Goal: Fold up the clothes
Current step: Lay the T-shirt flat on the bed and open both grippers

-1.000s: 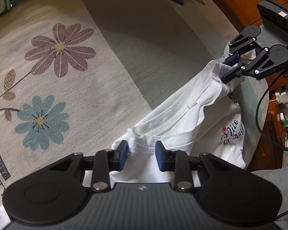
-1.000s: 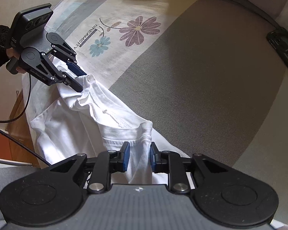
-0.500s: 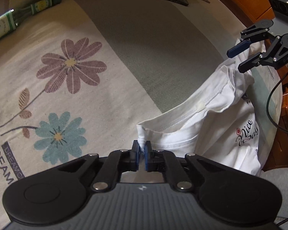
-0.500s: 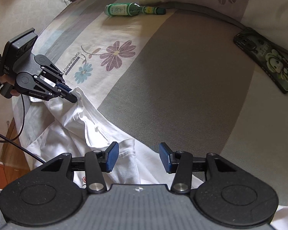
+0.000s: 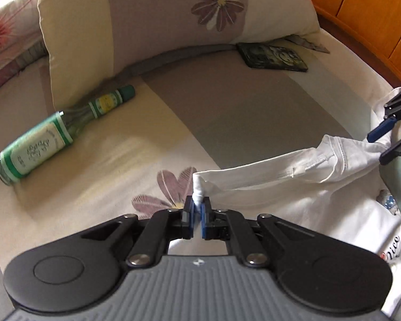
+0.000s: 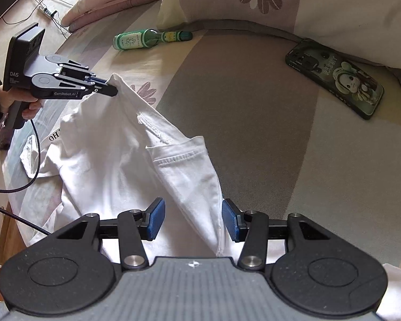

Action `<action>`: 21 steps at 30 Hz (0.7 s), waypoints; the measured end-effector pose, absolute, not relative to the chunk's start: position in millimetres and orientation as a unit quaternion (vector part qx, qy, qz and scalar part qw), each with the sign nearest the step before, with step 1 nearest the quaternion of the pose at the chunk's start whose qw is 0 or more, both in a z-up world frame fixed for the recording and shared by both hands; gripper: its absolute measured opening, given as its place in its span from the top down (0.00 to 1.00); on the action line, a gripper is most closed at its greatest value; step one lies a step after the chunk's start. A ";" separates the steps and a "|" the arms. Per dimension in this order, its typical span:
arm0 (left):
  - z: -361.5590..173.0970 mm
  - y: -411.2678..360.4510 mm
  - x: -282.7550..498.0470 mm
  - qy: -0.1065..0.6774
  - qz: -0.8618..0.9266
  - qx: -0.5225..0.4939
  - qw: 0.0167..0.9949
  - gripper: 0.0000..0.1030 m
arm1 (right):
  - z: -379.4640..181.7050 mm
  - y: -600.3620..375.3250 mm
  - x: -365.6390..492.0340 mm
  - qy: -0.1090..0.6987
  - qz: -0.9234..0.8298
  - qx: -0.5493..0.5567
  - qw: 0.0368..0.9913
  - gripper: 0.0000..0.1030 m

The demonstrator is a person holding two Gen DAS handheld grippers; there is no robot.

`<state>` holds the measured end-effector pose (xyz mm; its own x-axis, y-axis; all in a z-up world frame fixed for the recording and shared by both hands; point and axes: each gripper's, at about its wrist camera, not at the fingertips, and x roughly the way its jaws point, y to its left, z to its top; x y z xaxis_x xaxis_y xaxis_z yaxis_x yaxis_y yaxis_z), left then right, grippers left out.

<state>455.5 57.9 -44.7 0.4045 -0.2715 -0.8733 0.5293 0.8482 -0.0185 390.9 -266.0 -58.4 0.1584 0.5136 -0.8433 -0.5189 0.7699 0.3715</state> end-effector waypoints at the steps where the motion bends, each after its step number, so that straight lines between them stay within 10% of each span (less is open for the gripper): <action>1: -44.3 53.2 462.1 0.483 -0.243 0.140 0.830 0.97 | -57.7 -266.7 391.9 0.551 0.337 -0.001 0.763 0.48; 21: -76.3 48.5 479.1 0.522 -0.185 0.119 0.824 0.81 | -105.9 -290.0 472.0 0.588 0.322 0.127 0.731 0.46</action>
<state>479.1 48.5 -76.3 0.3868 -0.1818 -0.9041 0.4294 0.9031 0.0022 472.0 -290.0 -105.9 0.1005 0.6202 -0.7780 -0.3224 0.7600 0.5643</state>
